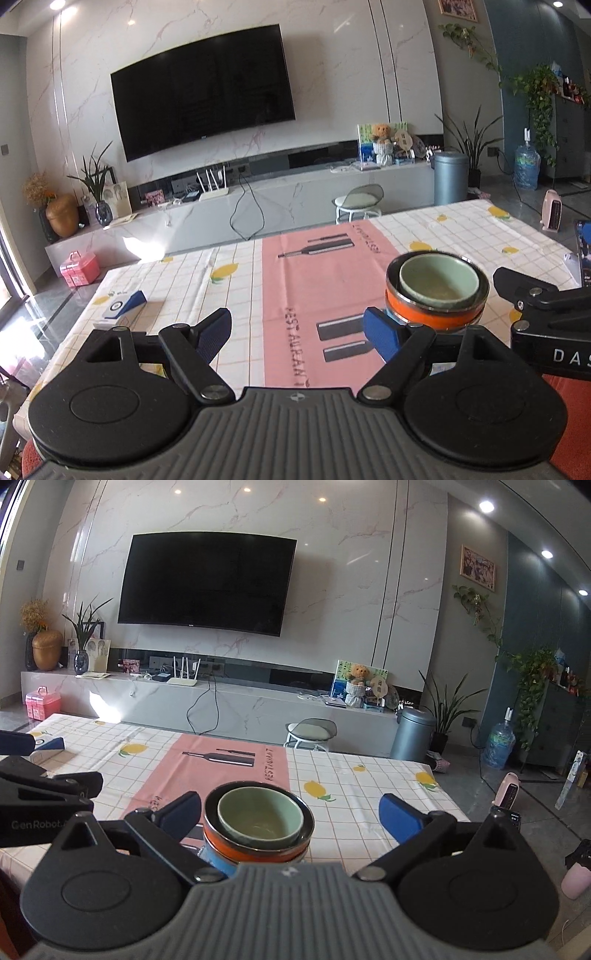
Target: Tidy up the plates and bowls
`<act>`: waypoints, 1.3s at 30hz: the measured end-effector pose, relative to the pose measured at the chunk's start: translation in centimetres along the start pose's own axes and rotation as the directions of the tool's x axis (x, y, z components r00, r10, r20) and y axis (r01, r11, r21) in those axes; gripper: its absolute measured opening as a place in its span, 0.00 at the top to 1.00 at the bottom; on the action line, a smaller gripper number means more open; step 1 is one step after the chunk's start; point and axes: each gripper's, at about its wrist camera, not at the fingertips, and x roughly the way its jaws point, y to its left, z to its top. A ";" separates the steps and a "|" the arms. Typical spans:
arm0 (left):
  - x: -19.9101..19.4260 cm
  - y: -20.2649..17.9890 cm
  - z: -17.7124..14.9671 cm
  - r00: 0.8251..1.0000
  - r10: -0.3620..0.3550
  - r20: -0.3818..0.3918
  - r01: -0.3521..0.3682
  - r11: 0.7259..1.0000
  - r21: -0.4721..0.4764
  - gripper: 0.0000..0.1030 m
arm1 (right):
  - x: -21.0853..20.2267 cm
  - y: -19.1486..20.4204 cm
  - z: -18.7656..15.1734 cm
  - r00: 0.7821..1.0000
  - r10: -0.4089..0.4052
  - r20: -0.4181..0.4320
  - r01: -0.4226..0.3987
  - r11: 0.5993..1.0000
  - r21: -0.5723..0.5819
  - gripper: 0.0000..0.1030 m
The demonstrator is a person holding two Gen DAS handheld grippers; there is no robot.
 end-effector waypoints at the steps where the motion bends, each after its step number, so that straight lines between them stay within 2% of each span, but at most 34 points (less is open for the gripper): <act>1: 0.4 0.1 -0.4 1.000 0.003 -0.028 -0.003 1.000 0.000 0.08 | 0.3 0.1 -0.2 1.000 -0.001 -0.013 0.001 1.000 -0.002 0.03; 5: 1.7 0.4 -1.5 0.995 -0.009 -0.104 0.008 1.000 -0.013 0.08 | 1.9 0.2 -1.2 0.996 0.003 -0.085 -0.003 1.000 0.003 0.03; 14: 3.7 0.3 -3.1 0.981 -0.017 -0.196 0.015 1.000 -0.013 0.08 | 5.0 0.4 -3.3 0.971 0.016 -0.237 -0.008 0.999 0.035 0.03; 20: 4.6 0.2 -3.6 0.970 -0.019 -0.242 0.016 1.000 -0.012 0.08 | 6.4 0.6 -4.0 0.956 0.023 -0.292 -0.013 0.999 0.038 0.03; 24: 4.5 0.3 -3.6 0.968 -0.016 -0.251 0.012 1.000 -0.015 0.08 | 6.9 0.8 -4.1 0.950 0.037 -0.310 -0.026 0.999 0.040 0.03; 39: 4.5 0.6 -3.6 0.966 -0.027 -0.257 0.022 0.999 -0.024 0.08 | 6.4 1.3 -3.8 0.954 0.043 -0.298 -0.036 0.999 0.030 0.03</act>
